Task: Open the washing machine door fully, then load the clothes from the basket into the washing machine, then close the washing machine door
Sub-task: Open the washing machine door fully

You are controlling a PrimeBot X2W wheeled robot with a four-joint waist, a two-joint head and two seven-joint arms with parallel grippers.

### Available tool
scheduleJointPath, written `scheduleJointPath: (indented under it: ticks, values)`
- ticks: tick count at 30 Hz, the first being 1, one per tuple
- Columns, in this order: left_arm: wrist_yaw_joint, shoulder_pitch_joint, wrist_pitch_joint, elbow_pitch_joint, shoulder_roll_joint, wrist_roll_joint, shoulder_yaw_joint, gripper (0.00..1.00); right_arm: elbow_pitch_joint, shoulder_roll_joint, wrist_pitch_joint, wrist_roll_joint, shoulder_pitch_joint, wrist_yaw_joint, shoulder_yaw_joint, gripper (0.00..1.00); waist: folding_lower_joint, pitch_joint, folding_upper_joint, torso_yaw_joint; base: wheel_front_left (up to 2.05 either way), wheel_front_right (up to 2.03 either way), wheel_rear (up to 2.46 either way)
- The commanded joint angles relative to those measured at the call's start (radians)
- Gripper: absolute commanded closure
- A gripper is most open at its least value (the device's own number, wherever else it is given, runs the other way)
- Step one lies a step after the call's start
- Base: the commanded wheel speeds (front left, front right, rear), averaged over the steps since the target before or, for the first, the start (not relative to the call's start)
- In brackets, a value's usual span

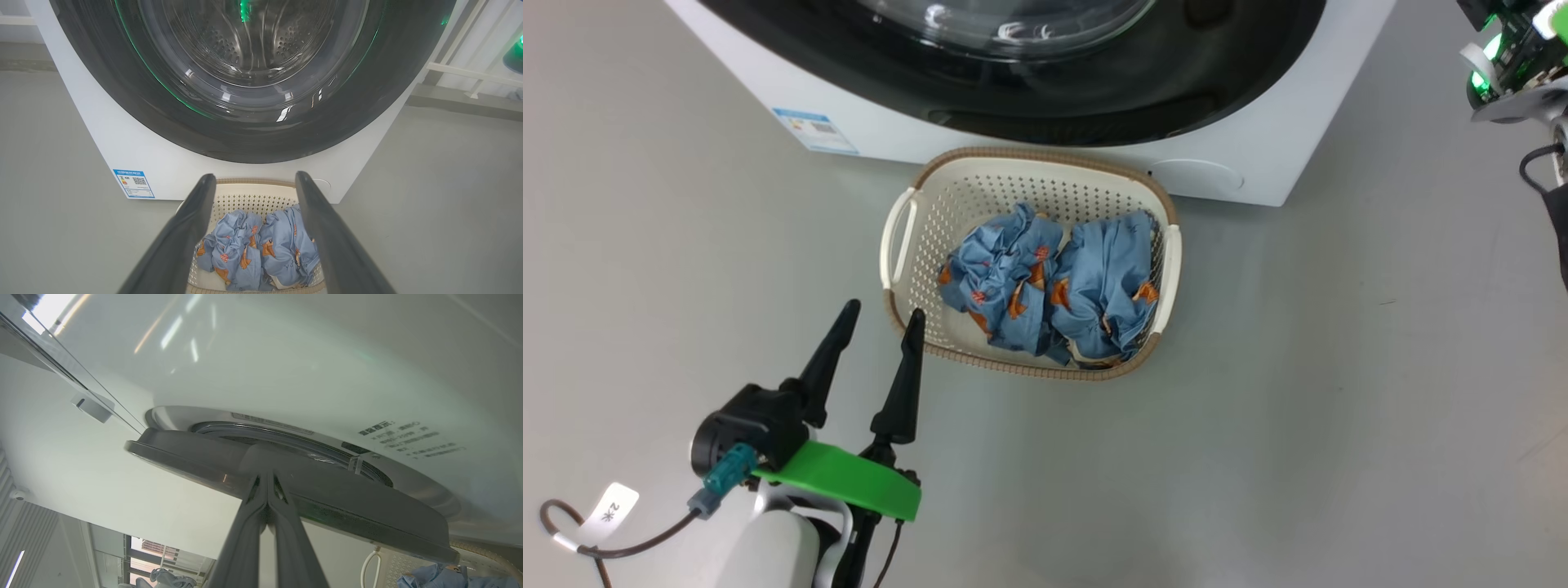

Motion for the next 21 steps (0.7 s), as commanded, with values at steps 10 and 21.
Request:
scheduleJointPath:
  ticks: [10,21]
  values:
    - [-0.001,-0.04,-0.006,-0.025,0.016,-0.04,-0.004,0.0,0.074,0.012,0.088,-0.002,-0.099,0.002,-0.003,1.0,0.0,0.043,0.0,0.045,0.0,0.0,0.0]
    - [-0.001,-0.067,-0.006,-0.04,0.016,-0.069,-0.036,0.0,0.145,0.011,0.132,-0.038,-0.191,0.002,0.003,1.0,0.0,0.087,0.0,0.081,0.0,0.0,0.0]
